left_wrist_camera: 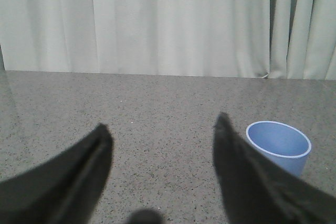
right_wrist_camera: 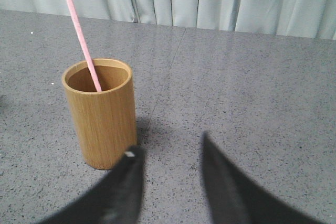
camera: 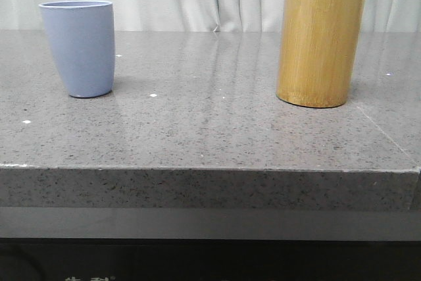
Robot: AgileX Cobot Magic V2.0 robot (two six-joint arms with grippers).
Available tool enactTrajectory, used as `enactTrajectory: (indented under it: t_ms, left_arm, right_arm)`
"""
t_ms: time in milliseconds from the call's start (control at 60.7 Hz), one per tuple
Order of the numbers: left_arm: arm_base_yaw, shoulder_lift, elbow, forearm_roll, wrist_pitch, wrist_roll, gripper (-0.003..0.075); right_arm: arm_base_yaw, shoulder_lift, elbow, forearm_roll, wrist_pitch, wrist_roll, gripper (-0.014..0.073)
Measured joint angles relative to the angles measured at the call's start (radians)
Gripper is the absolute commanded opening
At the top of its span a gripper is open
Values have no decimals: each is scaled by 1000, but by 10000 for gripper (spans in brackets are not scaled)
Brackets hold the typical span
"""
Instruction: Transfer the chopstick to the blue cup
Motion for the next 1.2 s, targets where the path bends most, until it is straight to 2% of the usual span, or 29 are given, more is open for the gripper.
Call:
enactTrajectory:
  t_ms: [49, 82, 296, 428, 511, 840, 1005, 1202]
  left_arm:
    - [0, 0, 0, 0, 0, 0, 686]
    - [0, 0, 0, 0, 0, 0, 682]
    - [0, 0, 0, -3, 0, 0, 649]
    - [0, 4, -2, -79, 3, 0, 640]
    - [0, 37, -38, -98, 52, 4, 640]
    - [-14, 458, -416, -117, 362, 213, 640]
    - [-120, 676, -624, -115, 502, 229, 640]
    - [-313, 924, -863, -41, 663, 211, 640]
  right_arm:
    - [0, 0, 0, 0, 0, 0, 612]
    - [0, 0, 0, 0, 0, 0, 625]
    - [0, 0, 0, 0, 0, 0, 611]
    - [0, 0, 0, 0, 0, 0, 611]
    - [0, 0, 0, 0, 0, 0, 611]
    - [0, 0, 0, 2, -8, 0, 611]
    - [0, 0, 0, 2, -8, 0, 611]
    - [0, 0, 0, 2, -8, 0, 611]
